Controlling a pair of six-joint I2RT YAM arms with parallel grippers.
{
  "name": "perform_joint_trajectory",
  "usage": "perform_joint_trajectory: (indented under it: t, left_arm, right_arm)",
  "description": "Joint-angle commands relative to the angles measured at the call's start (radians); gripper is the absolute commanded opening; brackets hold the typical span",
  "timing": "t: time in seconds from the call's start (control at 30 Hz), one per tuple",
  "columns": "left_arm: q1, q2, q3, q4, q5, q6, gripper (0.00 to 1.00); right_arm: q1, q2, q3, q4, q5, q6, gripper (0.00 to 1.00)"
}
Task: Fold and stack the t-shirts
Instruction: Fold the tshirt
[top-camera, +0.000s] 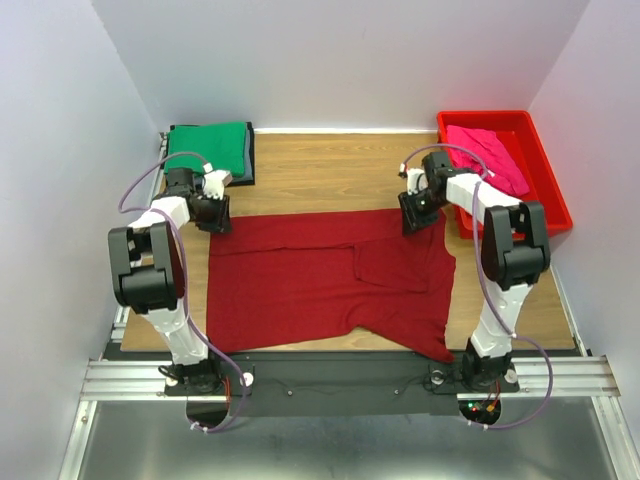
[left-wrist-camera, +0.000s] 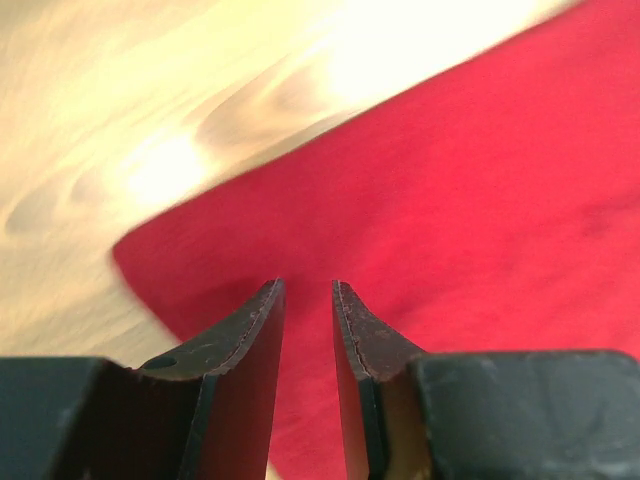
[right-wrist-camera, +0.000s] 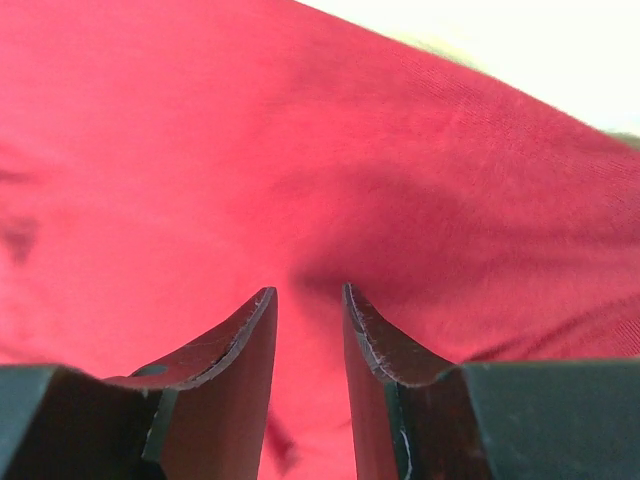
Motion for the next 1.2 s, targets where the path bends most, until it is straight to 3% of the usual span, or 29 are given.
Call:
perform_joint_trajectory:
  t: [0.0,0.17,0.33,0.63,0.8,0.9,0.97,1.17]
  left_arm:
    - [0.012,0.066,0.057,-0.024,-0.097,-0.022,0.37]
    - [0.030,0.221,0.160,-0.039,-0.114,-0.021,0.36]
    - [0.064,0.373,0.379,-0.085,-0.117,-0.025,0.35]
    - [0.065,0.443,0.605,-0.165,-0.051,0.001,0.36]
    - [0.065,0.315,0.558,-0.254,0.099,0.081,0.39]
    - [0.065,0.177,0.487,-0.309,0.172,0.147,0.39]
    - [0.064,0.065,0.445,-0.332,0.200,0.192,0.40]
    - [0.065,-0.172,0.248,-0.387,0.246,0.333,0.43]
  right_arm:
    - [0.000,0.076,0.034,0.020,0.071,0.018,0.38]
    - [-0.002,0.185,0.135,0.025,0.112,0.032,0.38]
    - [0.000,0.293,0.279,0.023,0.149,0.052,0.39]
    - [-0.002,0.426,0.532,0.017,0.172,0.055,0.43]
    - [0.000,0.252,0.410,-0.009,0.082,0.003,0.59]
    - [0.000,0.048,0.292,-0.047,0.010,-0.029,0.64]
    - [0.000,-0.084,0.234,-0.087,-0.049,-0.058,0.64]
    - [0.021,-0.273,-0.023,-0.242,-0.116,-0.149,0.57]
